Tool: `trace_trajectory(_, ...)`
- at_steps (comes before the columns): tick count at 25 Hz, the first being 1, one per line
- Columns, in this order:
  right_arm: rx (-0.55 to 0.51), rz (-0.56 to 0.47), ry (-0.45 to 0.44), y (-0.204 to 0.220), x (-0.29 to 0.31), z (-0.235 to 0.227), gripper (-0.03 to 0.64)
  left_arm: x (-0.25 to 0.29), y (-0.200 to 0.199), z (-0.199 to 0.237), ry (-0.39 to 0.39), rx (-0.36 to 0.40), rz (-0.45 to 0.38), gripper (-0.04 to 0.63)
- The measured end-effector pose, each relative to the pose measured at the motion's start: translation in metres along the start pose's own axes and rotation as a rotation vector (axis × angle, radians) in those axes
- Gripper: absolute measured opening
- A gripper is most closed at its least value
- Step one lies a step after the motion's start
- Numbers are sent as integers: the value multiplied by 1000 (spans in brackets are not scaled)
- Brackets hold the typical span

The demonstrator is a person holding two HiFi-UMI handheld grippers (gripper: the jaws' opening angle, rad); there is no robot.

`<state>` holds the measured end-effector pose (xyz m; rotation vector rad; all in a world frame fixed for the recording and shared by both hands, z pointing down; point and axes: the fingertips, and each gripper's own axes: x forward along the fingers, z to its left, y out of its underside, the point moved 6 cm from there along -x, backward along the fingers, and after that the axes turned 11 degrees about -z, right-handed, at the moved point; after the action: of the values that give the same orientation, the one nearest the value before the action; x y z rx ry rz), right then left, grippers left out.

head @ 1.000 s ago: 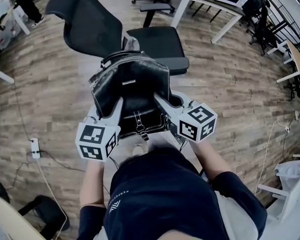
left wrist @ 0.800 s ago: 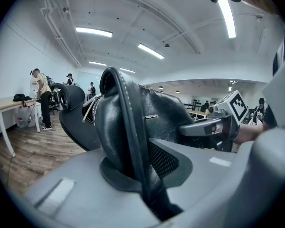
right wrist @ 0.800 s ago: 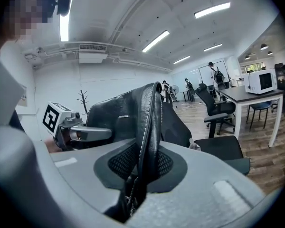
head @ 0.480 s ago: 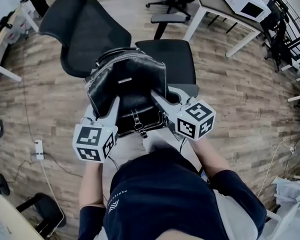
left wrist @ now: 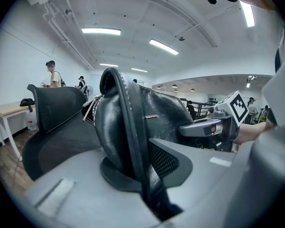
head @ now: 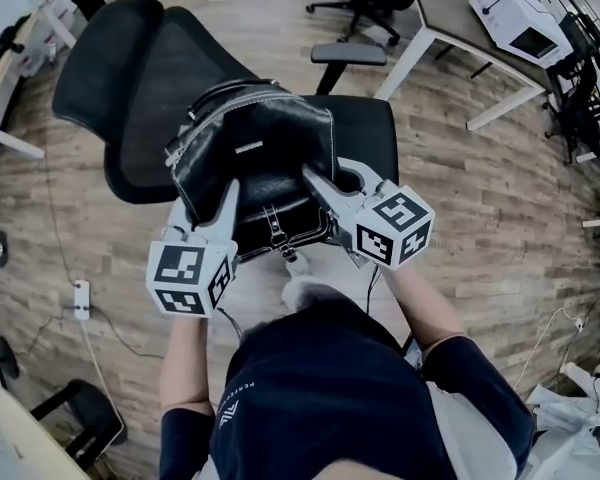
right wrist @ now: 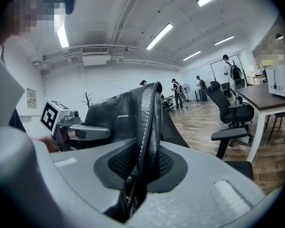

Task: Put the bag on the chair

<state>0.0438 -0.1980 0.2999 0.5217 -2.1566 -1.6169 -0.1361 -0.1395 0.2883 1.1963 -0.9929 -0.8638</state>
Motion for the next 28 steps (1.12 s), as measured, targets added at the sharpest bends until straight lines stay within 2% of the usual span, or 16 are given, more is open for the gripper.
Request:
trace_trajectory(7,-7,30,-6,8,29,-54,49,55,17,17,-11,-32,15,64)
trace_trajectory(14,13,61,-9,39,47,-102,52,99,53,24,-22,-57,52,64)
trace_trajectory(18,24,83,-17,60,57,-119,52,114,76,29,-29,-80,84,66)
trace_trajectory(28,1,141,-48,113,67,-153,58,135,136,27,-81,-136,102,66)
